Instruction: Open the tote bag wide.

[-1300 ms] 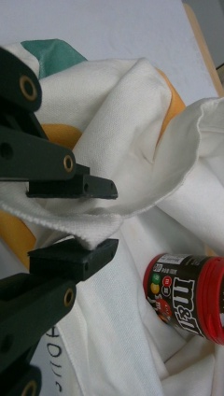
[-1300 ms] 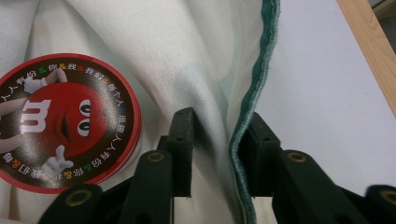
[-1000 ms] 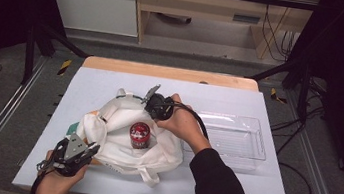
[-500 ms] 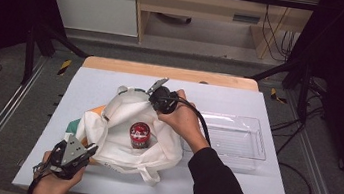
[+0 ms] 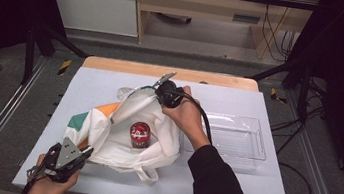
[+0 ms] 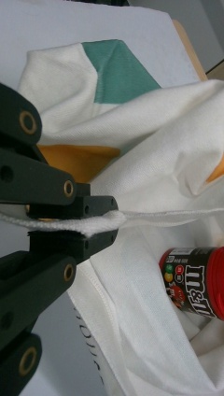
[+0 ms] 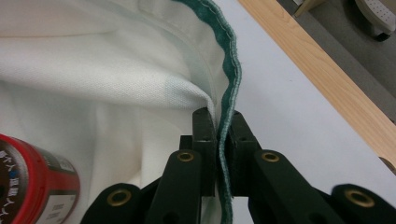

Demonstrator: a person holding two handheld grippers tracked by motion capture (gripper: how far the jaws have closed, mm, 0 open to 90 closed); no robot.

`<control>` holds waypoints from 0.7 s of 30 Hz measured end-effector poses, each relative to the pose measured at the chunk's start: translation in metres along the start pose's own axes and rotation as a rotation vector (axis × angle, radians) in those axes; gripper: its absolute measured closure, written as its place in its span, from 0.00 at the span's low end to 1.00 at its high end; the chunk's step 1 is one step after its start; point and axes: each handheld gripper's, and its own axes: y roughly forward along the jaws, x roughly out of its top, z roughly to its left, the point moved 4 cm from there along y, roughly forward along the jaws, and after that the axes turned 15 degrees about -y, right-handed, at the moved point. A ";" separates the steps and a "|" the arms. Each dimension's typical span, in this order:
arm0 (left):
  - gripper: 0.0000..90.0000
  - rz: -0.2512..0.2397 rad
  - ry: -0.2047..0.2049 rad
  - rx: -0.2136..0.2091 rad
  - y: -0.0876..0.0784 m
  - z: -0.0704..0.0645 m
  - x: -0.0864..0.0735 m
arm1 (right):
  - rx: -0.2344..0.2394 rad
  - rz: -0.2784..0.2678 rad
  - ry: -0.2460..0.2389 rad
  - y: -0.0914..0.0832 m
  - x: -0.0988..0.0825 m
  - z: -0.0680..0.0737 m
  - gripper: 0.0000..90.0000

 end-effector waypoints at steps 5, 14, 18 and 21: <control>0.95 0.040 0.032 0.025 0.004 0.000 -0.004 | 0.001 0.046 -0.021 0.008 0.000 -0.001 0.95; 0.94 0.014 -0.036 -0.003 0.016 0.003 -0.006 | 0.031 0.049 -0.052 0.012 -0.001 0.004 0.81; 0.94 0.005 -0.064 -0.017 0.016 0.006 -0.005 | 0.042 0.040 -0.065 0.010 -0.001 0.005 0.66; 0.94 0.002 -0.062 -0.014 0.017 0.006 -0.005 | 0.042 0.037 -0.090 0.009 0.000 0.005 0.54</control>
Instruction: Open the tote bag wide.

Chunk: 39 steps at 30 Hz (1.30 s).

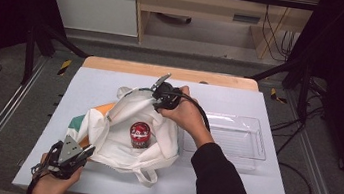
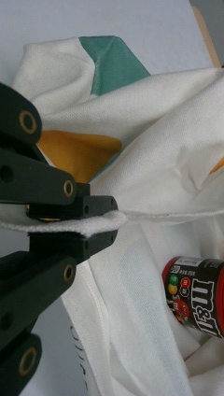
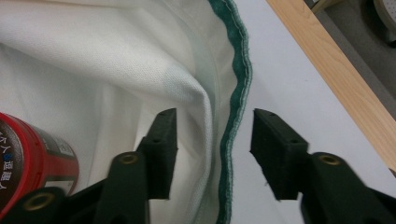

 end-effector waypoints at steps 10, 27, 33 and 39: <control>0.94 -0.024 -0.003 0.008 -0.002 -0.001 0.003 | -0.003 -0.062 -0.040 0.005 0.008 0.002 0.38; 0.94 -0.046 0.006 0.011 -0.001 -0.004 0.007 | 0.030 -0.005 -0.149 0.018 0.014 0.023 0.73; 0.94 -0.059 0.007 0.012 -0.002 -0.005 0.009 | 0.017 0.034 -0.157 0.020 0.013 0.025 0.90; 0.94 -0.059 0.012 0.013 -0.003 -0.005 0.009 | -0.012 0.037 -0.134 0.018 0.014 0.020 0.94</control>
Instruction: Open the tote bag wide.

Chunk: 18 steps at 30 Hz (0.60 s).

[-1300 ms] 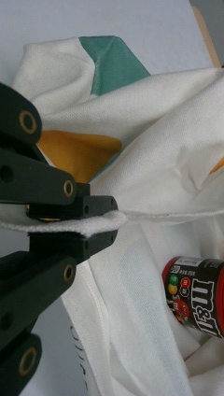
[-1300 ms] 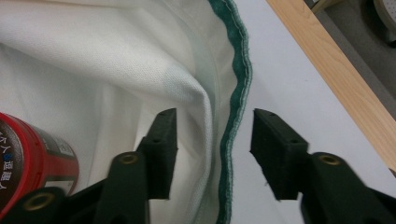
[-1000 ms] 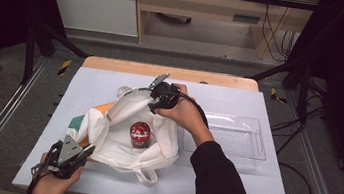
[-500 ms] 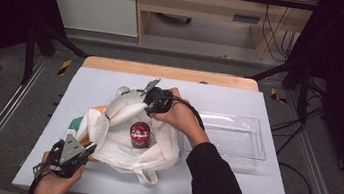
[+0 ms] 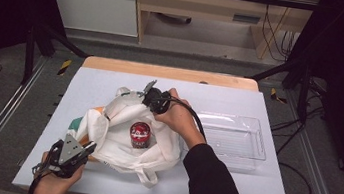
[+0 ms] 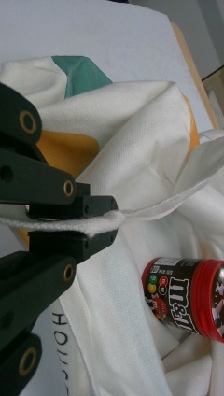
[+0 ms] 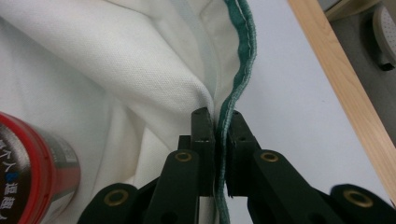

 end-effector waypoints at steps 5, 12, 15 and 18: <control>0.94 0.004 0.008 0.002 -0.002 0.000 0.000 | -0.024 -0.007 0.031 -0.002 -0.001 -0.005 0.95; 0.95 0.032 0.031 0.006 -0.008 -0.001 -0.004 | -0.044 -0.026 0.082 -0.009 -0.005 -0.015 0.96; 0.95 0.055 0.041 0.011 -0.006 -0.001 -0.006 | -0.042 -0.012 0.084 -0.006 -0.007 -0.016 0.96; 0.95 0.099 0.071 0.021 -0.002 -0.001 -0.009 | -0.034 0.020 0.093 0.002 -0.010 -0.016 0.95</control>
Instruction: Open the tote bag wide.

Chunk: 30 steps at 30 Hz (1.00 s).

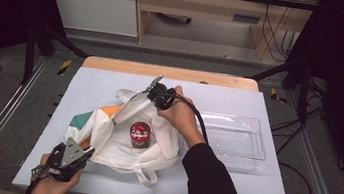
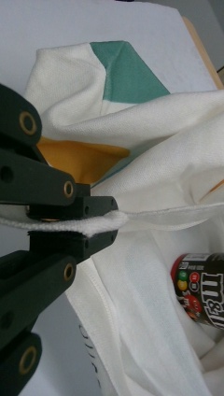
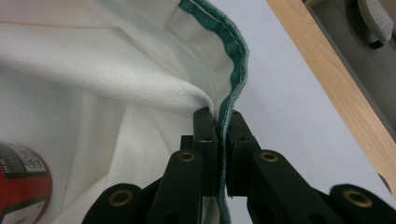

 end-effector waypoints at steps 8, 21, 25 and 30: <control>0.95 -0.002 -0.017 -0.019 0.005 -0.001 -0.003 | 0.027 0.012 0.025 0.004 -0.001 0.002 0.93; 0.85 -0.059 -0.051 -0.038 0.004 0.002 -0.001 | -0.014 -0.049 0.077 -0.032 0.001 0.002 0.50; 0.78 -0.072 -0.054 -0.040 0.004 0.001 0.000 | -0.026 -0.077 0.082 -0.047 0.000 0.005 0.46; 0.72 -0.096 -0.055 -0.046 0.003 -0.002 0.002 | -0.027 -0.125 0.101 -0.076 -0.009 0.015 0.45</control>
